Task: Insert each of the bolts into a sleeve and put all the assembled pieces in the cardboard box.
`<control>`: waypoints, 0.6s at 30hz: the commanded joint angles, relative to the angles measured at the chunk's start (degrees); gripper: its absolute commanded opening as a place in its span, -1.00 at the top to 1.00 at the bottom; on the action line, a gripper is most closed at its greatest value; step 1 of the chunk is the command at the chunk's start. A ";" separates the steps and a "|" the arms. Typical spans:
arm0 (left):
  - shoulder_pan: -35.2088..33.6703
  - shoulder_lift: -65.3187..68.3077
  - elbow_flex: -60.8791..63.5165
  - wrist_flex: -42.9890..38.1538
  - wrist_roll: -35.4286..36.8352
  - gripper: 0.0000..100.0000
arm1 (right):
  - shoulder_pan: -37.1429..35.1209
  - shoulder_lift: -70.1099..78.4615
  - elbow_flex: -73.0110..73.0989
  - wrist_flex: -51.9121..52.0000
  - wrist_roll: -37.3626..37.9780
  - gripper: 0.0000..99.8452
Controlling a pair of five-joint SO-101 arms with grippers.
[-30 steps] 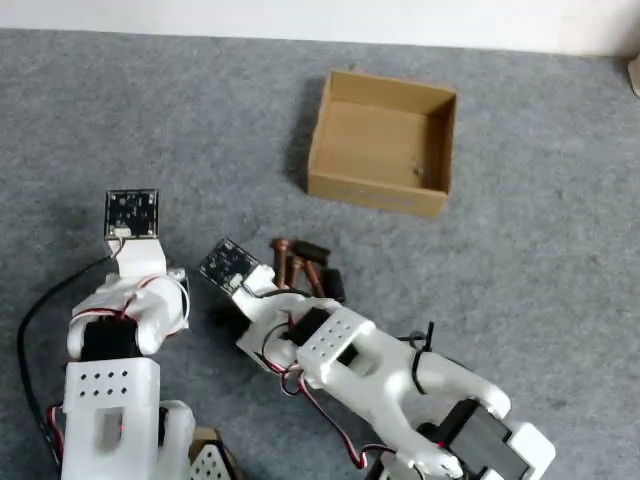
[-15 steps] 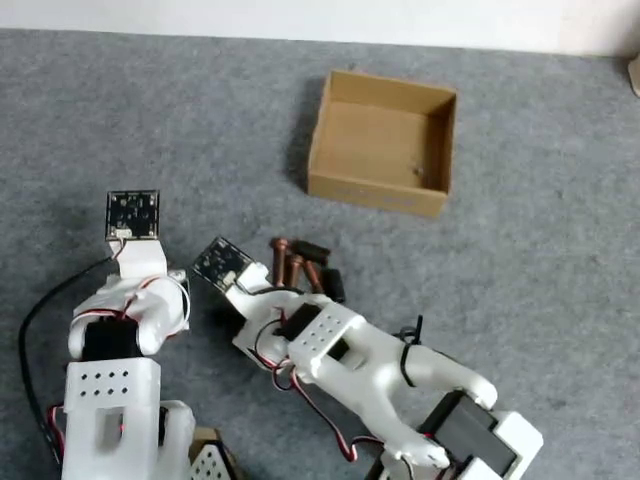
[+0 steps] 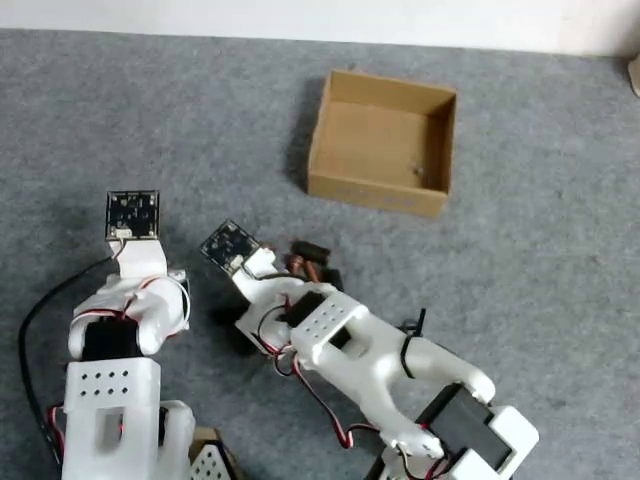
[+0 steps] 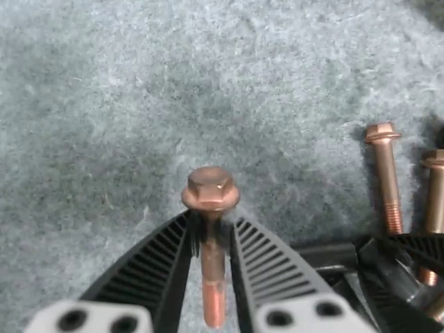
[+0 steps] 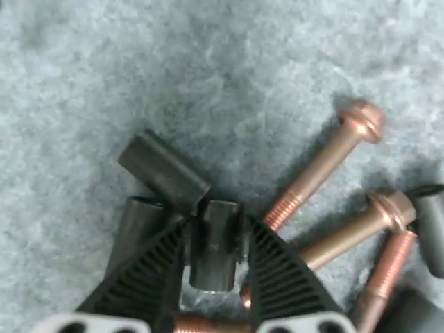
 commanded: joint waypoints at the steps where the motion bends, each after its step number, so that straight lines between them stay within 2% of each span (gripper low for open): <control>1: -0.40 -1.01 -0.48 -1.23 0.53 0.99 | -0.22 1.45 -0.31 5.41 0.53 0.99; 4: -0.31 -1.01 -0.48 -1.41 0.53 0.99 | 0.31 0.13 -4.00 12.00 0.53 0.99; 8: -0.31 -1.01 -0.48 -5.63 0.53 0.99 | 3.21 -6.90 -8.31 18.68 0.62 0.99; 12: -0.31 -1.10 -0.84 -7.91 0.26 0.99 | 6.90 -18.86 -8.48 19.38 0.62 0.99; 18: -0.31 -1.10 -0.92 -9.05 0.44 0.99 | 11.74 -38.02 -1.36 20.53 0.88 0.99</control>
